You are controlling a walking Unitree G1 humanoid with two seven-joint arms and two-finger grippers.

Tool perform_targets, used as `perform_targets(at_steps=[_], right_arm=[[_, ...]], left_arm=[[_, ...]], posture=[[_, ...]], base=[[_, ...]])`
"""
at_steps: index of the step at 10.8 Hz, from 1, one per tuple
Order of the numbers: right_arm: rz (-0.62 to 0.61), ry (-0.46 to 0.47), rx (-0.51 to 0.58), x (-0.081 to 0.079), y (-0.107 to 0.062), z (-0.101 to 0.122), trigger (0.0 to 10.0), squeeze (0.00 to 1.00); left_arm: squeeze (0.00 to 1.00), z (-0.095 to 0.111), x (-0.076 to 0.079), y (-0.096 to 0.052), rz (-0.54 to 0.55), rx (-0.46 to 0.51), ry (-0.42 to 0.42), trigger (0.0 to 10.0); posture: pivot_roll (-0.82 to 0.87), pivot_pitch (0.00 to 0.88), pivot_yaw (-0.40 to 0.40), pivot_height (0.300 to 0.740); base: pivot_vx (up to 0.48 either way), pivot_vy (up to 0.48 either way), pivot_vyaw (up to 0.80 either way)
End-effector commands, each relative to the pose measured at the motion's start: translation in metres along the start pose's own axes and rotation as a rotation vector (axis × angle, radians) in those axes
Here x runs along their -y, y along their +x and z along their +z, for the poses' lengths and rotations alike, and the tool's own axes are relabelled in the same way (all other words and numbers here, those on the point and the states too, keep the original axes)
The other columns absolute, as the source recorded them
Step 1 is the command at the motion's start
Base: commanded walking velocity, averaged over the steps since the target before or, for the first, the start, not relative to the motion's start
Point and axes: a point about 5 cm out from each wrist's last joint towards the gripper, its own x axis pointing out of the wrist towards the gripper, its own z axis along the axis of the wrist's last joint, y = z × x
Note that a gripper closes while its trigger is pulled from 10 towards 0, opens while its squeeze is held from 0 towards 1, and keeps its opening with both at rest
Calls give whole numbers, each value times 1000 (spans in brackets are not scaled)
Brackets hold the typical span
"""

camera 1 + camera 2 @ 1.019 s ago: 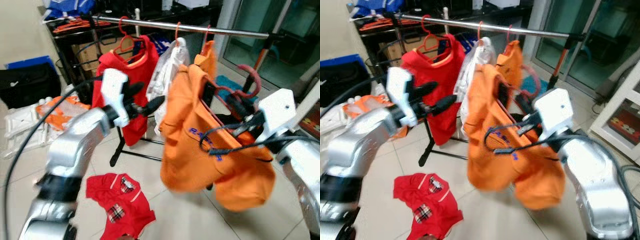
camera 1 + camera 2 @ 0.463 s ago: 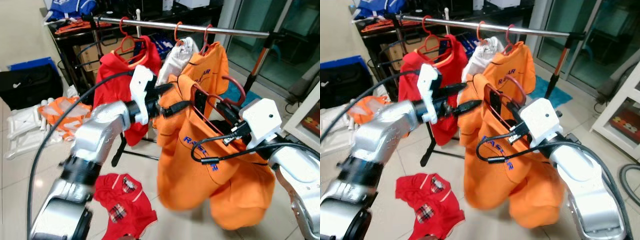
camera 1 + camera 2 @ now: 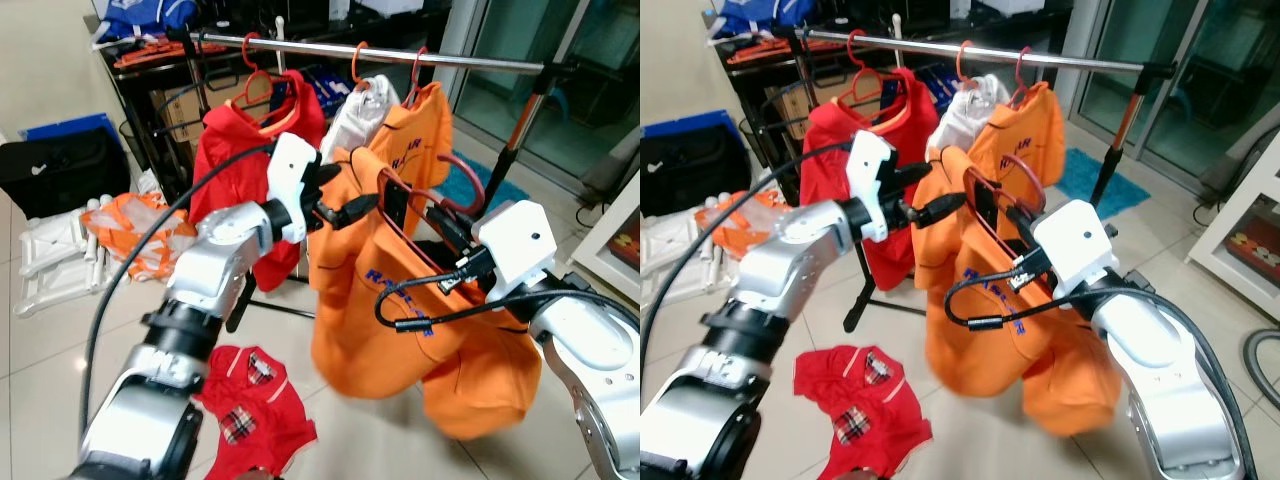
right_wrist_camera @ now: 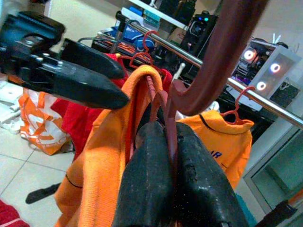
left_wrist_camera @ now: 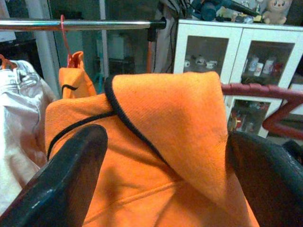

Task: Hang hanger

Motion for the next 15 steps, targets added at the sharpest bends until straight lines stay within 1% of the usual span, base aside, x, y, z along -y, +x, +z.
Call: perform_targets(at_steps=[1,3,4,5,6,7,10,15], right_arm=[[-11,-39,90,0,0,17,10000,0],[-6,-38,92,-2,0,18,10000,0],[-2,-37,95,-3,0,19,10000,0],[2,-41,94,-4,-1,19,10000,0],[4,-45,95,-4,-1,19,10000,0],[5,-50,99,-4,-2,21,10000,0],[23,-63,106,-4,3,22,10000,0],[43,-64,112,-7,5,22,10000,0]], left_arm=[[0,4,-1,4,-4,0,8,10000],[0,-3,4,7,-44,-34,15,10000],[0,-4,4,9,-42,-45,31,10000],[0,-6,1,10,-27,-54,31,4824],[0,-7,-1,9,-10,-63,27,1294],[0,-11,-5,8,12,-86,29,0],[0,-15,-10,8,43,-105,20,0],[0,-15,-13,4,45,-104,35,0]], posture=[[-181,0,58,740],[-185,0,63,740],[-187,0,66,740],[-191,0,67,740],[-194,0,69,740],[-199,0,69,740],[-194,0,59,740],[-187,0,57,740]], base=[[0,0,0],[0,0,0],[0,0,0],[0,0,0],[0,0,0],[0,0,0],[0,0,0],[0,0,0]])
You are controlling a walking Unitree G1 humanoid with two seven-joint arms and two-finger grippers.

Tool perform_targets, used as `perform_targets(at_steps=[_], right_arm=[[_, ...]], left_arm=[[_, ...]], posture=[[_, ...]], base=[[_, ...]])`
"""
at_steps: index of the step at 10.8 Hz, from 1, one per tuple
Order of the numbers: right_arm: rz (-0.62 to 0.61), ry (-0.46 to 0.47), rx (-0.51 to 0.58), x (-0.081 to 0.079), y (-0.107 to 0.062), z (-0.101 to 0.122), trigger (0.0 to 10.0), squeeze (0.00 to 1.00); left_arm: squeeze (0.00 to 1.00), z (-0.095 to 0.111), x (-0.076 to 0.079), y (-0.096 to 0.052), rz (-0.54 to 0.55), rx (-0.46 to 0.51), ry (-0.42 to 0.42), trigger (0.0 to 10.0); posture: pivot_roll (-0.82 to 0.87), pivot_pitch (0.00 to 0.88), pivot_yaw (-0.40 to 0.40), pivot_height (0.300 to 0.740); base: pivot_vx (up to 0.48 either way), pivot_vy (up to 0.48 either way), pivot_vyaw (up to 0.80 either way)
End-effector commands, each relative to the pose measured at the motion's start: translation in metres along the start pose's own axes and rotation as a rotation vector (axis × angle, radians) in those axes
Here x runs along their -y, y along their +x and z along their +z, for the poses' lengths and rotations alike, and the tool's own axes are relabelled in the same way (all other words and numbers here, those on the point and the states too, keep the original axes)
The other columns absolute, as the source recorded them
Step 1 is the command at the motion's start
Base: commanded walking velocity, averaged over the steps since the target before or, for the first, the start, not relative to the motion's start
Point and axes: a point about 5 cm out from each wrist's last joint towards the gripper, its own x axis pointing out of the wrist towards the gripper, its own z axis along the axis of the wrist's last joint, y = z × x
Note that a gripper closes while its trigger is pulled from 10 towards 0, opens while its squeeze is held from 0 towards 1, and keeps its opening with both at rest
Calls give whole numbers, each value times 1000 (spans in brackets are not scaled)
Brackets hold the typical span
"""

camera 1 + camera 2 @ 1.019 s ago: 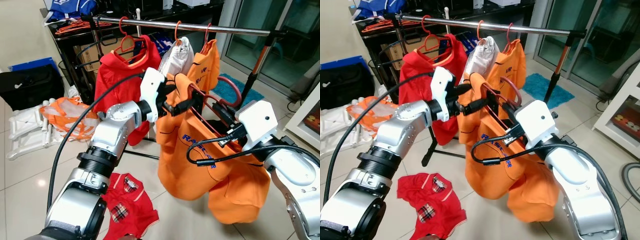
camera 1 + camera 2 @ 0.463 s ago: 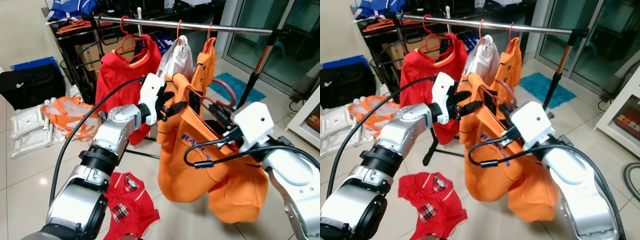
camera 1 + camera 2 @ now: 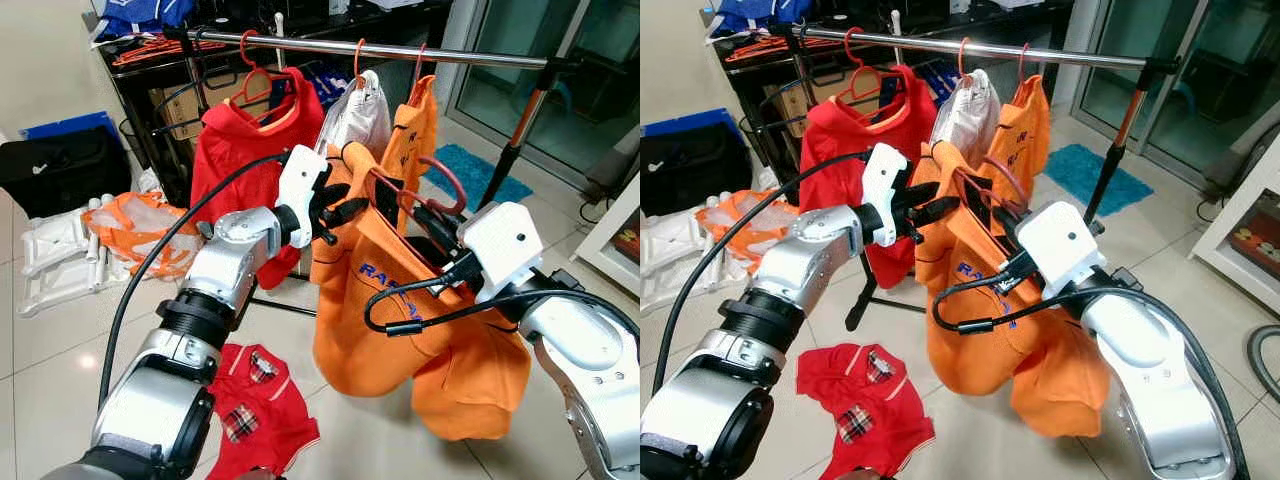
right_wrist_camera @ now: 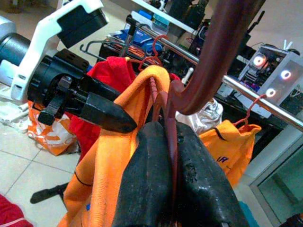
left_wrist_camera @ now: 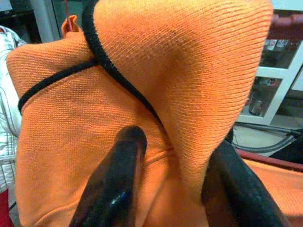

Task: Hang hanger

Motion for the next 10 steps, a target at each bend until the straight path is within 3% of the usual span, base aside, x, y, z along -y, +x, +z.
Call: perform_targets(at_steps=[1,6,10], right_arm=[[5,-41,87,1,1,15,10000,0],[6,-51,67,0,-3,12,10000,0],[46,-113,-27,-7,-14,-6,10000,0]], left_arm=[[0,6,-5,-2,14,3,28,0],[0,18,-15,-7,33,43,42,0],[0,59,-29,-28,24,78,139,0]], posture=[[-187,0,58,740],[-187,0,63,740],[-186,0,68,740]], base=[[0,0,0],[0,0,0],[0,0,0]])
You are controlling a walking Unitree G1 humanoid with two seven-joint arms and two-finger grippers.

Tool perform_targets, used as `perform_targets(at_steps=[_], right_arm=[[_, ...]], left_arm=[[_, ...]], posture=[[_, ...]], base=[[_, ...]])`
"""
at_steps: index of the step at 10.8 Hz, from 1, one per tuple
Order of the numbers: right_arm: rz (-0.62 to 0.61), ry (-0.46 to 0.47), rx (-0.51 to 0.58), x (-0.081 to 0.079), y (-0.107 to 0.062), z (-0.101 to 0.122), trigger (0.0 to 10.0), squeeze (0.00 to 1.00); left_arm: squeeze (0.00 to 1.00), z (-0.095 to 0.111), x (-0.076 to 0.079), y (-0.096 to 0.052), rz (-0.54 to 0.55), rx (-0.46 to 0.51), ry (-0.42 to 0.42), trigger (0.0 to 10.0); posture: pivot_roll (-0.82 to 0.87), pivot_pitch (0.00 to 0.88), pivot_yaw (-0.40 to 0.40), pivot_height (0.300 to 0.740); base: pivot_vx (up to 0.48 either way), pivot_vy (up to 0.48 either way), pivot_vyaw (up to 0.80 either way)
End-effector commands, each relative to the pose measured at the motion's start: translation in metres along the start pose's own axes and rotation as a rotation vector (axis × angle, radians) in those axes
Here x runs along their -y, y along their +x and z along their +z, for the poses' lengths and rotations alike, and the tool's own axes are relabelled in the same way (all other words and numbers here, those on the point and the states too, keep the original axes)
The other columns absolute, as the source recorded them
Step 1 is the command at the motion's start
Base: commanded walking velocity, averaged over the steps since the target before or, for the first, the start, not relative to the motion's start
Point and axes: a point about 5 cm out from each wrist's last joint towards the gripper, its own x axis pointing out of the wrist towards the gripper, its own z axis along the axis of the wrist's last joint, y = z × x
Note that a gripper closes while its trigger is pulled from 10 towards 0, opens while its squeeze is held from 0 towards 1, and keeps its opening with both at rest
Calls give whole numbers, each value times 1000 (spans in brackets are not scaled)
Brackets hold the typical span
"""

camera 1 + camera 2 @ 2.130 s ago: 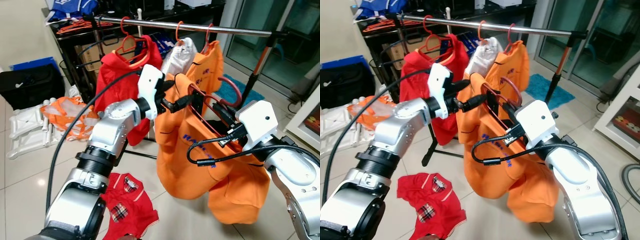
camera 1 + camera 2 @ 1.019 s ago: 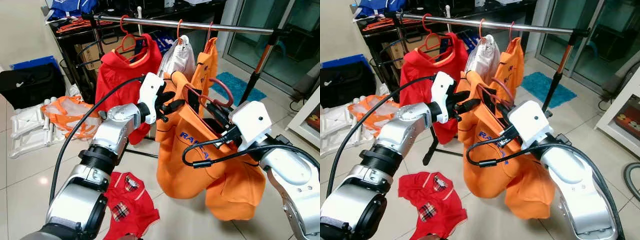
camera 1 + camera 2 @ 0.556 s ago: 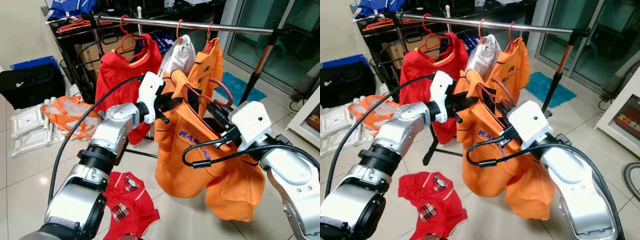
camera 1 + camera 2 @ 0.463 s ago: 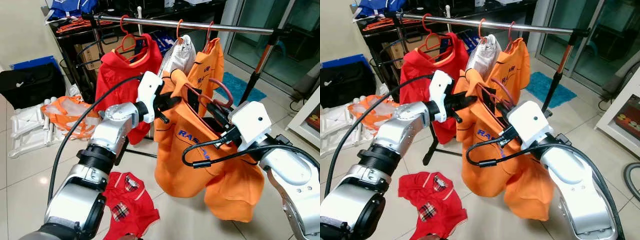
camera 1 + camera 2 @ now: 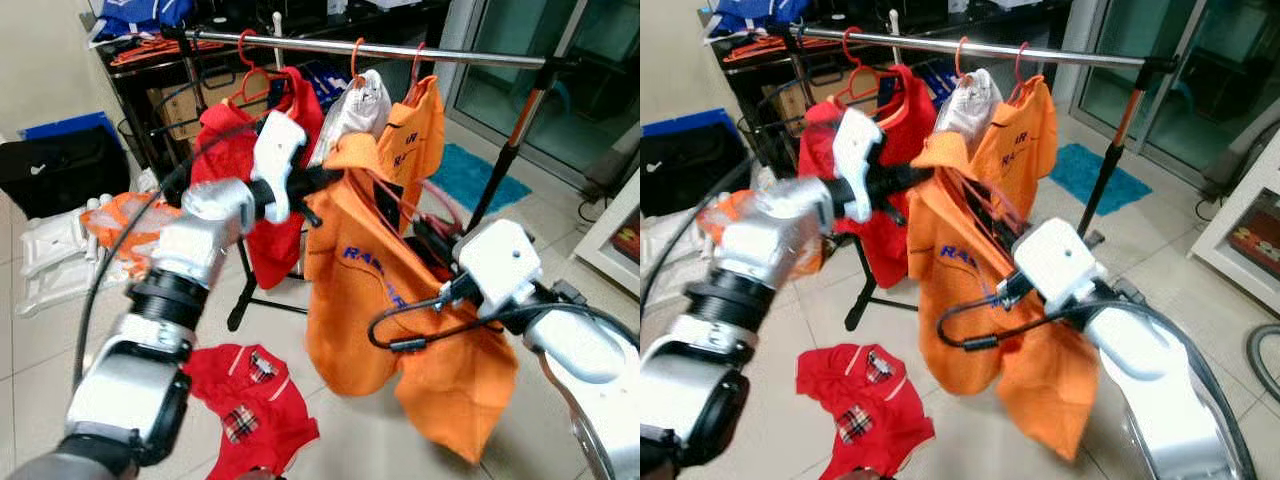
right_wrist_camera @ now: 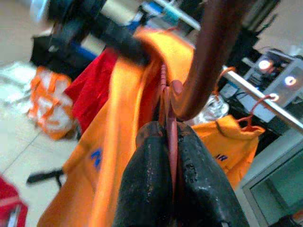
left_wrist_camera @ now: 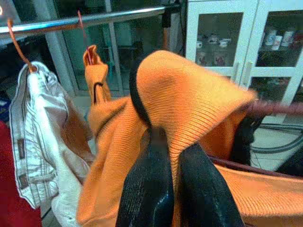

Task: Hang hanger

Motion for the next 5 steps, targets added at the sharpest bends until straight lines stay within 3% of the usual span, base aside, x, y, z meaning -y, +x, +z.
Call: perform_targets(at_steps=[1,3,5], right_arm=[[17,-32,-17,-3,-4,-2,10000,0],[-23,18,-74,-4,-15,-16,10000,0],[-68,40,-91,1,-25,-23,10000,0]], left_arm=[[0,22,-9,-7,18,44,48,0],[0,28,-22,-20,64,24,82,0],[0,39,-47,-34,200,31,111,0]], posture=[[-184,0,68,740],[-182,0,70,740],[-180,0,73,740]], base=[[0,0,0],[0,0,0],[0,0,0]])
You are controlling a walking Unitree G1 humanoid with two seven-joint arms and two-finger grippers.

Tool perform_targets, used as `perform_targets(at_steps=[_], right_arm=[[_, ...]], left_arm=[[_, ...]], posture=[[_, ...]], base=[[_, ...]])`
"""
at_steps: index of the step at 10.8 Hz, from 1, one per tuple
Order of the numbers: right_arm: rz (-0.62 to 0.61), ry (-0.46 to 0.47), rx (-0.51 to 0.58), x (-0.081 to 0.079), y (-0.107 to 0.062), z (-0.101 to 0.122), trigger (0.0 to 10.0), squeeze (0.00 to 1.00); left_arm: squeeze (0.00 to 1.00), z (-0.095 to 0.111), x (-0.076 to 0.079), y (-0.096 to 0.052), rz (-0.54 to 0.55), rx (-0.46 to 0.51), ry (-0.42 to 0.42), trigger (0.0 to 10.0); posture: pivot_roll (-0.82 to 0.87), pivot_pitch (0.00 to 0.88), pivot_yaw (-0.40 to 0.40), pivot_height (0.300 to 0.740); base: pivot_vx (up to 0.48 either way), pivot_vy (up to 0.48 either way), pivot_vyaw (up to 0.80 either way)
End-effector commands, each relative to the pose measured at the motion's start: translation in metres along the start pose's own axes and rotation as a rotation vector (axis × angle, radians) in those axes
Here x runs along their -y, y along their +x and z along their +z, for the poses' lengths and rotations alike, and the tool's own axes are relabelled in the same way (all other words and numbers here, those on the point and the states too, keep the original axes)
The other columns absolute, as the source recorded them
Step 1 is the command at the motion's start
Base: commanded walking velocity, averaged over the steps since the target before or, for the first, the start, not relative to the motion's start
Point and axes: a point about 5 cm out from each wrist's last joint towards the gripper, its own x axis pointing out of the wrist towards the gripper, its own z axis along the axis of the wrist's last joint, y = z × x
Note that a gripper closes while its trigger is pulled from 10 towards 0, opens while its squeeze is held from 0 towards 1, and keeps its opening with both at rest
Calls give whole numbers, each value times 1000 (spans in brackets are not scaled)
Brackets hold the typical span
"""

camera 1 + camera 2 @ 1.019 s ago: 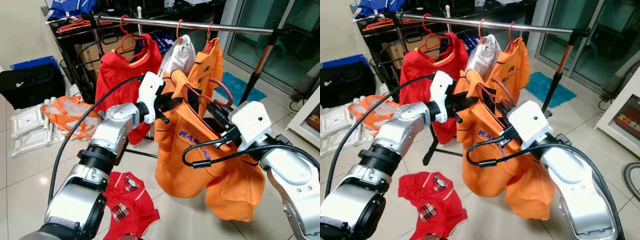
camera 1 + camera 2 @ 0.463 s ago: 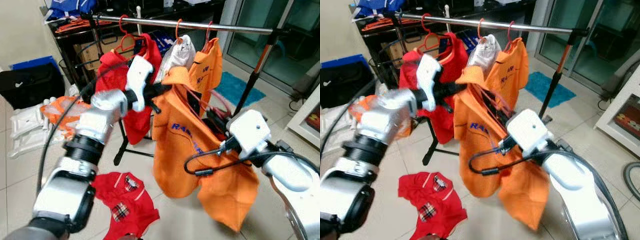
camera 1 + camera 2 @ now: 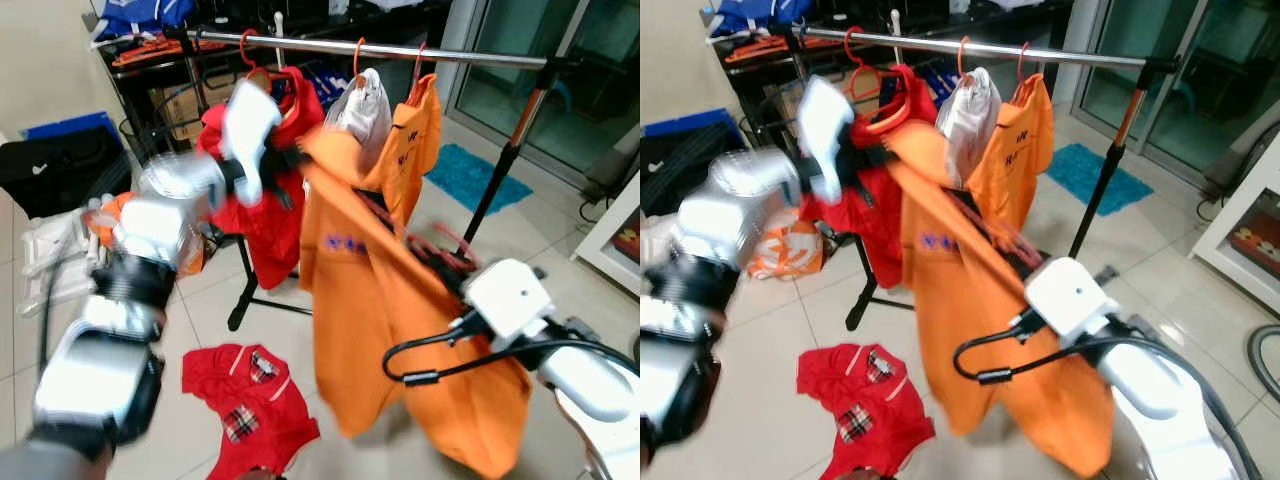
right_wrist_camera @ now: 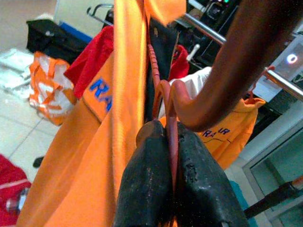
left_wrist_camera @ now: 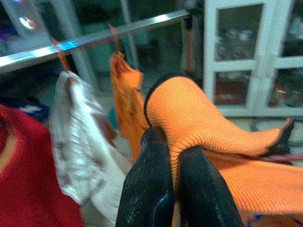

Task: Hang hanger

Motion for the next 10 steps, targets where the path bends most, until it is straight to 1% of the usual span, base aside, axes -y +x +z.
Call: perform_targets(at_steps=[1,2,3,4,5,6,7,8,9,10], right_arm=[[-46,2,-37,9,-9,-6,10000,0],[-69,31,-22,11,-17,-6,10000,0],[-89,48,-7,14,-21,-5,10000,0],[-150,103,46,20,-29,0,10000,0],[-166,117,67,21,-31,2,10000,0],[-208,162,124,26,-29,8,10000,0],[-215,181,152,27,-26,13,10000,0],[-188,185,163,25,-22,14,10000,0],[-83,126,147,14,-19,15,10000,0],[3,68,122,4,-17,14,10000,0]], left_arm=[[0,14,-34,-20,196,32,41,0],[0,13,-59,-36,341,-4,81,0],[0,11,-69,-45,392,-31,98,0],[0,3,-89,-66,522,-92,122,0],[0,-1,-96,-76,579,-109,120,0],[0,-7,-96,-76,569,-99,78,0],[0,-15,-89,-68,520,-96,55,0],[0,-18,-79,-56,475,-34,3,0],[0,-10,-70,-43,410,56,-26,0],[0,6,-64,-30,352,114,-29,0]], posture=[[-180,0,73,740],[-185,0,79,740],[-186,0,82,740],[-188,0,87,740],[-189,0,89,740],[-185,0,84,740],[-183,0,82,740],[-184,0,77,740],[-184,0,75,740],[-182,0,76,740]], base=[[0,0,0],[0,0,0],[0,0,0],[0,0,0],[0,0,0],[0,0,0],[0,0,0],[0,0,0],[0,0,0],[0,0,0]])
